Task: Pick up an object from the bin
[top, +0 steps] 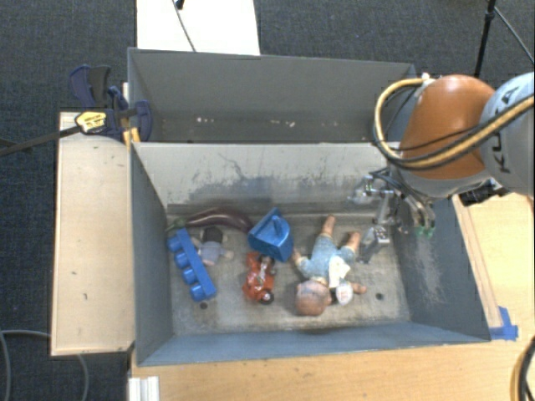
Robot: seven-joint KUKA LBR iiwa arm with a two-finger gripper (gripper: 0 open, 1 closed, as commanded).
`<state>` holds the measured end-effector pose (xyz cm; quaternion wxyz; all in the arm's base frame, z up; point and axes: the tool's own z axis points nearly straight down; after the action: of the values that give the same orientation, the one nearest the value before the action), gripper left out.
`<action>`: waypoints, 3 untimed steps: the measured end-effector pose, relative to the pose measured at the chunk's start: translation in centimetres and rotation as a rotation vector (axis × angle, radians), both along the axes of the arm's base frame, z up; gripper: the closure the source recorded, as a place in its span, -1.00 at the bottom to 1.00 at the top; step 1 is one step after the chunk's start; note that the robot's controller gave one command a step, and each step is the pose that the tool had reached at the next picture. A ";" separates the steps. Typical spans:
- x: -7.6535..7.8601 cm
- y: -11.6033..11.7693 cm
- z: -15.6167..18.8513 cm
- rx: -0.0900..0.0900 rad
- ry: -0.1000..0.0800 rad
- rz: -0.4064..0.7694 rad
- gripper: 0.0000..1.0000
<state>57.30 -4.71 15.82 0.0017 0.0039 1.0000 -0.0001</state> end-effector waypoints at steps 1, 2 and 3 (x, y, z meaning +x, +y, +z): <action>-0.1 1.0 -4.6 -0.002 -0.008 0.217 -1.00; 0.4 1.8 -7.7 0.002 -0.023 0.334 -1.00; -2.2 1.9 -4.9 0.000 0.001 0.490 -1.00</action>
Offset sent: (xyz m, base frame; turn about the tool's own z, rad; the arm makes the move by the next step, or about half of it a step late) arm 0.0025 0.0220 -0.0517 -0.4510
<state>55.14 -2.79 10.92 0.0011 -0.2388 0.9711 0.0001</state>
